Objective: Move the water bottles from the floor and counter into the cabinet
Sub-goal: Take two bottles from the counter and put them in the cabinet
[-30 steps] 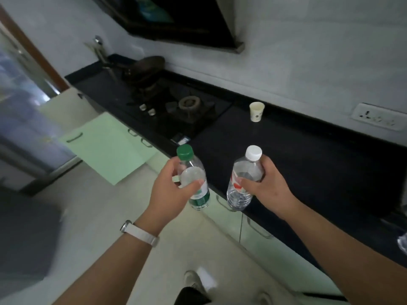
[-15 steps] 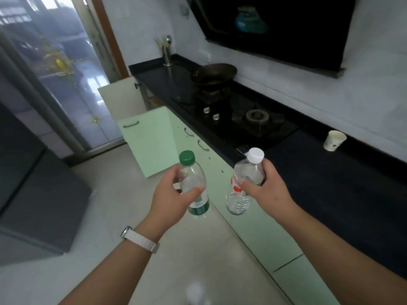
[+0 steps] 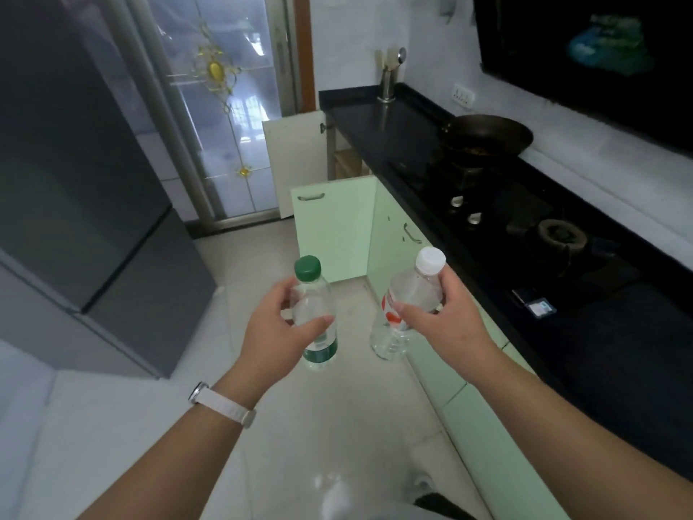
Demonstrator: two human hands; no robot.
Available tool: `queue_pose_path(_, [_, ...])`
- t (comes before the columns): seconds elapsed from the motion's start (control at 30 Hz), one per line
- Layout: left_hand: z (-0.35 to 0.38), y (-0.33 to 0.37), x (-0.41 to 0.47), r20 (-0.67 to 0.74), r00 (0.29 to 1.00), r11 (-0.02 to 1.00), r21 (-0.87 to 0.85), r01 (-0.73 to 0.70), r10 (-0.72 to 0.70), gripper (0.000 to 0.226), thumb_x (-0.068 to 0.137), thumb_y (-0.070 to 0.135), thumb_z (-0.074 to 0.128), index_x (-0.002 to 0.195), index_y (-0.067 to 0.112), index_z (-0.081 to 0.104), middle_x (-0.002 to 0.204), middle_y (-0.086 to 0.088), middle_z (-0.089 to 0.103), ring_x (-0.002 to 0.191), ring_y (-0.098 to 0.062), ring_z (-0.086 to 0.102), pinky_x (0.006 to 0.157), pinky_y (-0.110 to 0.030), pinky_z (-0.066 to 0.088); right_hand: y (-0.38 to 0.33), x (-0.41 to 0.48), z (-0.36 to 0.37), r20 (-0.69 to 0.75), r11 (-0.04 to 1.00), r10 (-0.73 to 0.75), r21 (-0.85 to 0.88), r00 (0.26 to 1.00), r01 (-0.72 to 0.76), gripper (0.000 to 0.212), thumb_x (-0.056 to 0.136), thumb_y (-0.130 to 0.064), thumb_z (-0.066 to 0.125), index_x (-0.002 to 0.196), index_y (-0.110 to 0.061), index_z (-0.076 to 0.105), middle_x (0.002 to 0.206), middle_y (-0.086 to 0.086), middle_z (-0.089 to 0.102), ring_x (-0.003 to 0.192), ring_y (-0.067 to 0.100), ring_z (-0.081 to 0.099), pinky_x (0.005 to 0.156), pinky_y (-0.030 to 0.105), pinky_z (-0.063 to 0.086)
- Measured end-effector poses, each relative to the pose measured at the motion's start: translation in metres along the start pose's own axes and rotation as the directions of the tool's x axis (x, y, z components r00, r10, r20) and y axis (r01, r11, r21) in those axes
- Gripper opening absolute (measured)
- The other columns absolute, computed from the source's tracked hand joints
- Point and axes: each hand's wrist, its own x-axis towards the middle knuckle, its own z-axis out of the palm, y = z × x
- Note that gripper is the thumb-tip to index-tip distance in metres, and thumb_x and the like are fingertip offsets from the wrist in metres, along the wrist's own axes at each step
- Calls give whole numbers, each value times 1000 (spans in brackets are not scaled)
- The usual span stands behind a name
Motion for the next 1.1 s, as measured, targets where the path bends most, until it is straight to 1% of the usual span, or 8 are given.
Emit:
queue_pose_path(0.07, [-5, -8, 11, -25, 999, 1000, 3, 21, -21, 57, 74, 21, 86, 122, 28, 57, 109, 16, 62, 96, 8, 60, 80, -23, 56, 1, 22, 14, 33, 1000, 5, 3, 999, -5, 58, 72, -28, 82, 121, -35, 53, 104, -18, 63, 92, -3, 61, 80, 21, 49])
queue_pose_path(0.27, [-16, -19, 56, -87, 992, 996, 15, 89, -87, 55, 76, 18, 85, 109, 48, 53, 106, 16, 64, 90, 13, 61, 68, -7, 50, 13, 99, 54, 145, 999, 30, 31, 989, -35, 63, 71, -27, 83, 125, -33, 52, 109, -14, 62, 97, 5, 61, 76, 21, 48])
queue_pose_path(0.43, [-20, -20, 126, -199, 972, 990, 47, 133, -121, 53, 74, 22, 85, 117, 38, 57, 110, 13, 66, 96, 5, 63, 70, -8, 50, 15, 186, 81, 236, 996, 1, 86, 972, -22, 65, 68, -26, 86, 124, -30, 53, 108, -12, 63, 98, 7, 62, 85, 30, 53])
queue_pose_path(0.57, [-16, -8, 187, -226, 967, 988, 68, 139, -120, 57, 74, 27, 86, 122, 37, 57, 112, 13, 67, 100, 0, 63, 77, -16, 52, 6, 255, 85, 303, 997, -22, 75, 953, -1, 66, 69, -28, 84, 126, -33, 50, 110, -15, 62, 100, 6, 60, 84, 26, 51])
queue_pose_path(0.67, [-11, -2, 227, -255, 961, 990, 69, 125, -103, 54, 74, 23, 86, 118, 37, 58, 110, 12, 68, 98, -1, 64, 73, -11, 51, 0, 302, 88, 354, 998, -46, 56, 934, 28, 64, 71, -25, 83, 125, -32, 50, 108, -15, 61, 95, 4, 60, 76, 19, 48])
queue_pose_path(0.83, [-5, 2, 276, -254, 962, 991, 64, 116, -96, 54, 74, 22, 85, 112, 46, 55, 109, 15, 67, 98, 0, 64, 74, -11, 51, -3, 352, 101, 383, 998, -51, 38, 922, 39, 63, 72, -24, 83, 126, -31, 50, 107, -15, 60, 93, 3, 59, 74, 18, 48])
queue_pose_path(1.0, [-19, -7, 314, -276, 956, 993, 34, 113, -99, 54, 74, 22, 86, 117, 39, 57, 109, 14, 68, 98, -1, 64, 75, -14, 53, -7, 390, 126, 415, 999, -40, 31, 909, 30, 64, 73, -29, 83, 127, -30, 50, 108, -13, 61, 96, 6, 61, 70, 17, 50])
queue_pose_path(1.1, [-38, -22, 335, -290, 950, 992, 19, 125, -114, 52, 74, 19, 85, 110, 43, 57, 106, 14, 68, 95, 2, 64, 73, -12, 52, -13, 410, 151, 414, 999, -39, 17, 909, 35, 64, 72, -30, 83, 127, -30, 50, 108, -13, 61, 97, 7, 61, 76, 22, 51])
